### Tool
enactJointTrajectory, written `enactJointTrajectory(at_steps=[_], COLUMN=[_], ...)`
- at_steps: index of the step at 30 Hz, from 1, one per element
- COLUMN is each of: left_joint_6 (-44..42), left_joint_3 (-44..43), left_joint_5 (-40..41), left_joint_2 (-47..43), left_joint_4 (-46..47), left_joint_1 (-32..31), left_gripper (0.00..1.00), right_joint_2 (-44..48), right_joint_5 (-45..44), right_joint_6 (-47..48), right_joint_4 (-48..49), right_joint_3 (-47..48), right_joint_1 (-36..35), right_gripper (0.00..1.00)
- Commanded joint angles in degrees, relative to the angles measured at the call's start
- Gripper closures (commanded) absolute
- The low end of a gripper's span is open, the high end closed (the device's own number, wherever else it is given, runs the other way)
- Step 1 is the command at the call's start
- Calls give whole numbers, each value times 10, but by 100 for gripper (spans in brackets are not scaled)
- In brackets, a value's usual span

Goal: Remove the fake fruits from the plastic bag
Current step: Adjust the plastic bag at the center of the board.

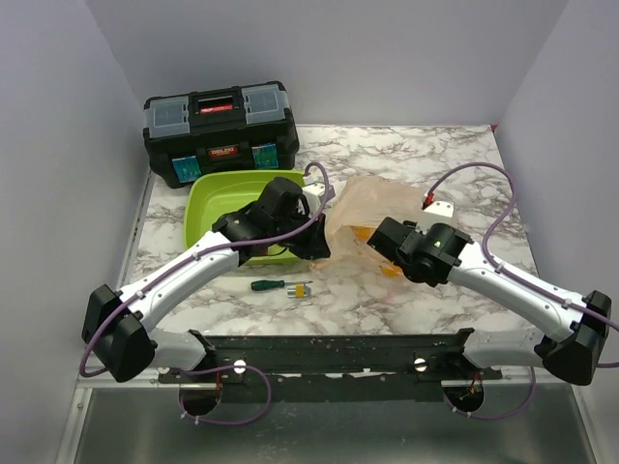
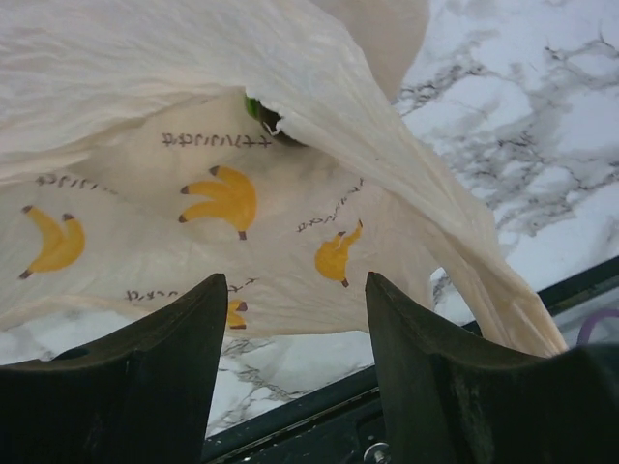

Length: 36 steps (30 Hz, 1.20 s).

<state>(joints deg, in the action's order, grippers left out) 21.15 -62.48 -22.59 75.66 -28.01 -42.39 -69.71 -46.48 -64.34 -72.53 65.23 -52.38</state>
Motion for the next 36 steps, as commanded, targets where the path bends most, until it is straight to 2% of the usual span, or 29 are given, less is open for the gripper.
enactJointTrajectory(at_steps=[1,7,9,12,15,17,21,27,29,30,33,36], left_joint_6=[-14,-52,-58,-56,-54,-56,-53,-55,-58,-60,-61,-61], left_joint_3=[-40,-25,-17,2,22,21,25,31,30,31,35,35], left_joint_5=[-50,-40,-40,-58,-76,-85,-93,-81,-73,-69,-59,-59], left_joint_2=[-28,-35,-37,-42,-43,-35,-38,-46,-49,-53,-63,-62], left_joint_4=[-23,-48,-46,-24,0,-9,-8,-8,-11,-10,-8,-8], left_joint_1=[-19,-26,-27,-29,-34,-33,-35,-47,-48,-48,-49,-50], left_gripper=[95,100,100,100,100,100,100,100,100,100,100,100], right_joint_2=[-1,43,61,87,89,71,16,-22,-38,-45,-62,-94], right_joint_5=[-36,1,19,62,93,98,58,16,-24,-42,-64,-60], right_joint_6=[-110,-159,-113,-6,21,20,23,132,118,107,72,-46], right_joint_4=[-89,-85,-46,70,196,274,396,662,686,697,699,571], right_joint_3=[-20,-66,-73,-91,-125,-145,-154,-215,-230,-242,-270,-251], right_joint_1=[12,13,13,13,13,13,13,13,13,14,31,80], right_gripper=[39,41,41,40,40,44,50,50,49,45,43,43])
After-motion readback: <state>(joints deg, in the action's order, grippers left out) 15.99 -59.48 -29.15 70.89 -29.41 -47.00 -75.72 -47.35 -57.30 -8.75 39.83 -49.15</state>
